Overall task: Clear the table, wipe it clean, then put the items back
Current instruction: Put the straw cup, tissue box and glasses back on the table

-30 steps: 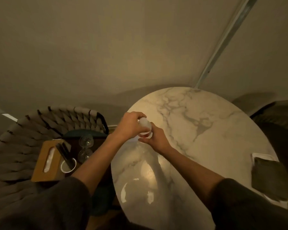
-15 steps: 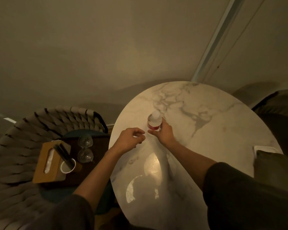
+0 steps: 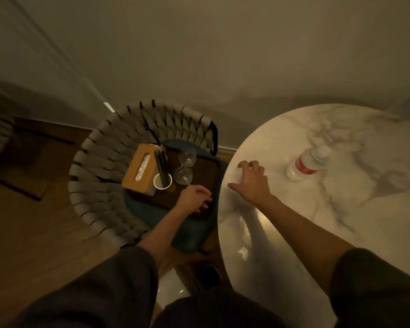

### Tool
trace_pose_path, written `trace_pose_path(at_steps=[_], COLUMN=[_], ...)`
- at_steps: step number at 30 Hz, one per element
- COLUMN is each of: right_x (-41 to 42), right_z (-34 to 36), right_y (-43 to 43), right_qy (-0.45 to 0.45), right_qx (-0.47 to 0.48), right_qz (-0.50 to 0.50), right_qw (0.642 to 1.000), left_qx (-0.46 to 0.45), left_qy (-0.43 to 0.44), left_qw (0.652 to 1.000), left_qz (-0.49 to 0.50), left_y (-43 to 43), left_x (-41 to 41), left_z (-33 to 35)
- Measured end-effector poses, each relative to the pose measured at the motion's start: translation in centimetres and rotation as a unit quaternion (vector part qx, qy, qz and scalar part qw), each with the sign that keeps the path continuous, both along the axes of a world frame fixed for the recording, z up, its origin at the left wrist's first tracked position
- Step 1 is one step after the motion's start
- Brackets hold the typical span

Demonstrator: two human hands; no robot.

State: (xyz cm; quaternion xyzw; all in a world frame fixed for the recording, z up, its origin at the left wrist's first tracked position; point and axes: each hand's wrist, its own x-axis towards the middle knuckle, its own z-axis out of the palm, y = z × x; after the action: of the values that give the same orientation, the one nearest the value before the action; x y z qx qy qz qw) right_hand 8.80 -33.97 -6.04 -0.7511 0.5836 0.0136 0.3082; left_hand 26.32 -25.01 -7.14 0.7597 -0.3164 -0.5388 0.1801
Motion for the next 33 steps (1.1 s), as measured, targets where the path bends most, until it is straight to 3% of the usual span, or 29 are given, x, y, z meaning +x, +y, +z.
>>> trace_pose_path(at_steps=[4, 12, 21, 27, 33], right_x=[3.3, 5.1, 6.5, 6.3, 6.3], right_z=[-0.3, -1.4, -2.1, -2.6, -3.1], right_y=[-2.8, -4.9, -6.2, -6.4, -6.6], right_qy=[0.143, 0.206, 0.246, 0.249, 0.254], right_qx=[0.106, 0.179, 0.212, 0.208, 0.186], right_qz=[0.021, 0.002, -0.006, -0.007, 0.002], right_qw=[0.984, 0.962, 0.946, 0.946, 0.949], left_qx=[0.002, 0.078, 0.177, 0.099, -0.036], left_qy=[-0.053, -0.127, -0.074, -0.251, -0.341], left_qw=[0.995, 0.985, 0.978, 0.963, 0.938], left_qz=[0.087, 0.082, 0.077, -0.013, -0.049], left_y=[1.5, 1.1, -0.4, -0.2, 1.6], left_x=[5.2, 12.6, 14.5, 14.8, 15.6], left_z=[-3.4, -10.7, -15.0, -14.8, -9.1])
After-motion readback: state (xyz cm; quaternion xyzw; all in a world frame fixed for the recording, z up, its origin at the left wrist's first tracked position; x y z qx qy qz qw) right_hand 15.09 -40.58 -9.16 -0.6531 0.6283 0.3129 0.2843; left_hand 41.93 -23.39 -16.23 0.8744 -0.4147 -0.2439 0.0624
